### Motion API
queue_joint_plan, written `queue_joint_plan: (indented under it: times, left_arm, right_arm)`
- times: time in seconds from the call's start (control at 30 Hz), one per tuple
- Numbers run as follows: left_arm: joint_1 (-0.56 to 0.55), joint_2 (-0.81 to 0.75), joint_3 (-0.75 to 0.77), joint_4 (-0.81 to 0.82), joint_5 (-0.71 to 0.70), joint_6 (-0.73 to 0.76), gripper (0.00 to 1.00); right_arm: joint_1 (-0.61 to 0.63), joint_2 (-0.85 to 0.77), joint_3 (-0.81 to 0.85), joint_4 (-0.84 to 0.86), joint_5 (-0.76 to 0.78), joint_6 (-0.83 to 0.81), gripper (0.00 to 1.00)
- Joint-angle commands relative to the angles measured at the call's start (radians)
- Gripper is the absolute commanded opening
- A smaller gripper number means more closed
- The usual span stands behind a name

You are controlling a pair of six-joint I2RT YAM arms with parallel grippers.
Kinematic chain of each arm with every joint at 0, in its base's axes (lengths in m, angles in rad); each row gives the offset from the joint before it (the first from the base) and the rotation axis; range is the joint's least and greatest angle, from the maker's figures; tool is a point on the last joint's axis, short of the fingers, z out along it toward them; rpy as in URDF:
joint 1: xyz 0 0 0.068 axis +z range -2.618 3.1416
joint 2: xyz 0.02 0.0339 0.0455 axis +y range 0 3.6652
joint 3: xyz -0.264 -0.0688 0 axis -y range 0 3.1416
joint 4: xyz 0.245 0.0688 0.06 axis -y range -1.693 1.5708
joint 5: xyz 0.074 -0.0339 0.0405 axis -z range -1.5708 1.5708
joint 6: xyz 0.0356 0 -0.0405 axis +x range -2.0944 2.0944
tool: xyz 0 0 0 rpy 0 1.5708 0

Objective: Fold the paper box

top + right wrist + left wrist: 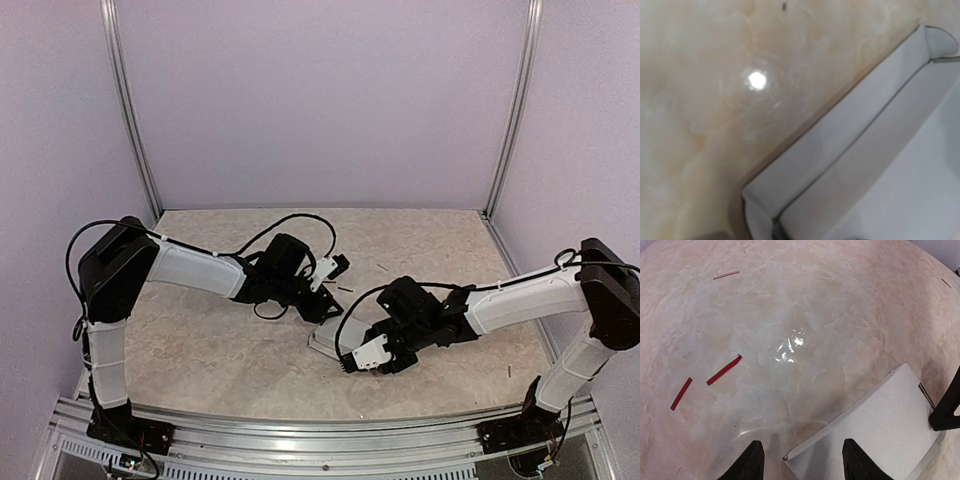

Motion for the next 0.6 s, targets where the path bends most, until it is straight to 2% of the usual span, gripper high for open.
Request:
queue_joint_plan:
  times: [0.0, 0.13, 0.37, 0.5, 0.57]
  left_arm:
    - [0.0, -0.076, 0.004, -0.042, -0.08, -0.062, 0.53]
    - [-0.007, -0.178, -0.072, -0.045, -0.125, -0.105, 0.53]
    - [-0.027, -0.371, -0.241, -0.074, -0.25, -0.2, 0.53]
    - [-0.029, -0.421, -0.327, -0.128, -0.352, -0.35, 0.54]
    - [-0.033, -0.427, -0.372, -0.135, -0.338, -0.438, 0.56]
  right_arm:
    - [0.007, 0.041, 0.012, -0.003, -0.007, 0.021, 0.43]
    - [0.009, 0.062, 0.023, -0.013, -0.001, 0.038, 0.35]
    - [0.008, 0.084, 0.055, -0.039, -0.004, 0.082, 0.32]
    - [0.008, 0.094, 0.057, -0.042, -0.003, 0.087, 0.32]
    - [0.009, 0.1, 0.067, -0.053, -0.002, 0.097, 0.32]
